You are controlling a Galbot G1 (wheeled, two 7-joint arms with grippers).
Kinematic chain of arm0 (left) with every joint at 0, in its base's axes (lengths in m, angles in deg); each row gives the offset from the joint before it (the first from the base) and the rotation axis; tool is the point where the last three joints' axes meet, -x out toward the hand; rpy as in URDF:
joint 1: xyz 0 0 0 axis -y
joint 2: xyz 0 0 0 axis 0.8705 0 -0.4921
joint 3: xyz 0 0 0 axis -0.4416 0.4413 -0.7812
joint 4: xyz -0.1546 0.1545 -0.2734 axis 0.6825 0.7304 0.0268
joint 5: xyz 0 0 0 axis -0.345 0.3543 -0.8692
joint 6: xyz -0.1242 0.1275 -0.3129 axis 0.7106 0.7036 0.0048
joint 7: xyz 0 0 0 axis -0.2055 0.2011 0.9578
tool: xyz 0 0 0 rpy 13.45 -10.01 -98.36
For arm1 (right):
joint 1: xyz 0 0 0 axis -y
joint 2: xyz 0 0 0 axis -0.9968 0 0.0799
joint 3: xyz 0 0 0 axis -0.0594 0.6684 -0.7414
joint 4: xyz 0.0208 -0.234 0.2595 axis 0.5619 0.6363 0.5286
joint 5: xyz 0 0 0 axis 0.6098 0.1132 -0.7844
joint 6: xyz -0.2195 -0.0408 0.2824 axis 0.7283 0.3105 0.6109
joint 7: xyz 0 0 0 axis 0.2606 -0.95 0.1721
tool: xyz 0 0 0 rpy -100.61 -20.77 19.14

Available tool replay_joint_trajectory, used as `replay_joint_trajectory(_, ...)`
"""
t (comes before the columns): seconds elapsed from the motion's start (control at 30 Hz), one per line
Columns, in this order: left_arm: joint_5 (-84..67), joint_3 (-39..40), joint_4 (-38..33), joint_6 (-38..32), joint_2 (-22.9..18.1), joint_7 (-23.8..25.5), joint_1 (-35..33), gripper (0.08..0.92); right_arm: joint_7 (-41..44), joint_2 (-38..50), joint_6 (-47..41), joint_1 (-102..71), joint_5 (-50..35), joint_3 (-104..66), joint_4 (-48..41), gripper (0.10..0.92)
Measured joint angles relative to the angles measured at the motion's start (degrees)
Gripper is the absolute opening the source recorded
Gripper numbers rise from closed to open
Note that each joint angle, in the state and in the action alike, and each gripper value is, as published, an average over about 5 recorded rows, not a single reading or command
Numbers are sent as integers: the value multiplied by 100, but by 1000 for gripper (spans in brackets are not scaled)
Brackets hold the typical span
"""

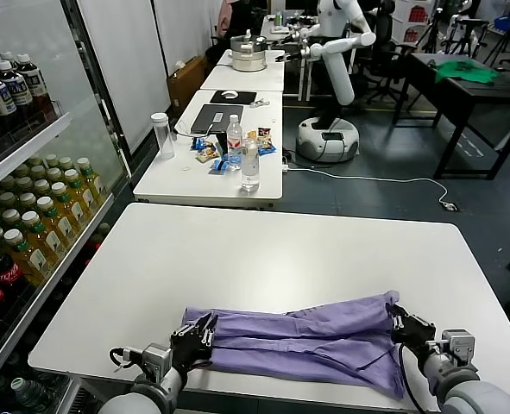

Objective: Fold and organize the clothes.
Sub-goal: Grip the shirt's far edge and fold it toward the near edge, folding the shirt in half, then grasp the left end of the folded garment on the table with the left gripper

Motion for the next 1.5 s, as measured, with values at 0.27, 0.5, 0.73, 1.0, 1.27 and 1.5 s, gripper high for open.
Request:
replay_joint_trajectory(0.27,435,-101,-58,-241,-318,-201,-206,583,22,-188,28,-189,248,-19,134,576)
replay_joint_trajectory(0.5,623,-47,189,-291,-740,-437,-225,775,25,-285,42,-298,363,-29,214,769)
replay_joint_trajectory(0.73,837,-6,491,-300,-1119,-639,-279,816,32,-337,52,-375,426,-37,278,822)
replay_joint_trajectory(1.0,948,-44,718,-355,-1393,-791,-381,637,35,-411,58,-446,487,-37,365,823)
replay_joint_trajectory(1.27,748,-186,743,-425,-1434,-795,-325,403,32,-453,77,-517,507,-74,448,823)
replay_joint_trajectory(1.5,373,-576,668,-501,-1196,-719,-204,204,15,-458,112,-563,501,-140,505,823)
